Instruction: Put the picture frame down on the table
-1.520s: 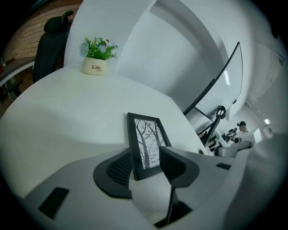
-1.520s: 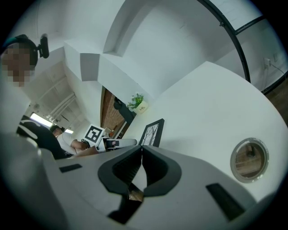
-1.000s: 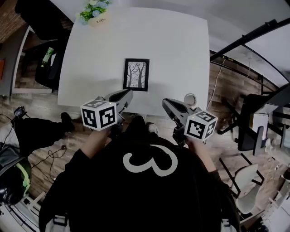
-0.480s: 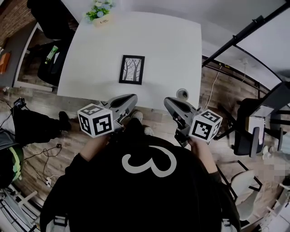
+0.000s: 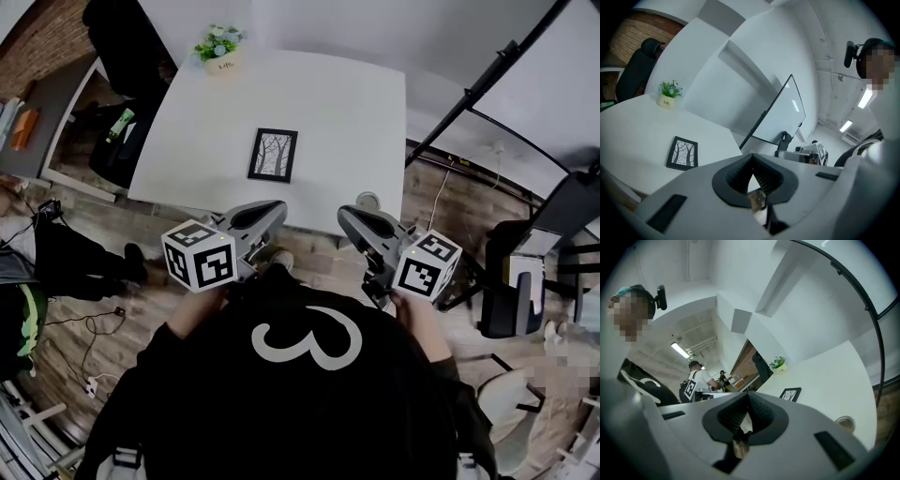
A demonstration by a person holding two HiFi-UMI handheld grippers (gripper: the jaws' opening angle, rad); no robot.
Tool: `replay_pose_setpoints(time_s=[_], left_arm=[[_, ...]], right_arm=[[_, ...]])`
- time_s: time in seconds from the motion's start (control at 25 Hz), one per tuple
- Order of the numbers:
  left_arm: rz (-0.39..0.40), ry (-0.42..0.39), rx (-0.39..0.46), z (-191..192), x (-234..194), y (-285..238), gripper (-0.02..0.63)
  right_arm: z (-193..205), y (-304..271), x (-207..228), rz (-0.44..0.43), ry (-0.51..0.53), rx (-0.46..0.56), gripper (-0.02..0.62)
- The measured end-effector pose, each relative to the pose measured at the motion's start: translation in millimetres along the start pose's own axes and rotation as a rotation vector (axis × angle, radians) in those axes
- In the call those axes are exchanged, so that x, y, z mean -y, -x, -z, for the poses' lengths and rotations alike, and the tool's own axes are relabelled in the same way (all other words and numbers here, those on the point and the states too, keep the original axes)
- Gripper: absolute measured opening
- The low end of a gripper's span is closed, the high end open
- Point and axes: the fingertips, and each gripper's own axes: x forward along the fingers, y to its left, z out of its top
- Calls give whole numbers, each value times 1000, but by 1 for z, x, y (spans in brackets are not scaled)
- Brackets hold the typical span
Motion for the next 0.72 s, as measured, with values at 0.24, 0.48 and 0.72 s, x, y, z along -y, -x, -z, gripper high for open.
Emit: replay_pose_setpoints(time_s=[0.24, 0.48, 0.72], left_arm=[[34, -36, 31, -9, 20, 4, 15], [61, -72, 61, -23, 32, 9, 15], [77, -100, 72, -31, 40, 12, 15]], right_arm=[[-7, 9, -11, -7, 55, 0, 23], [-22, 19, -14, 20, 98, 20, 23], [-28, 26, -18, 30, 132, 32, 23]])
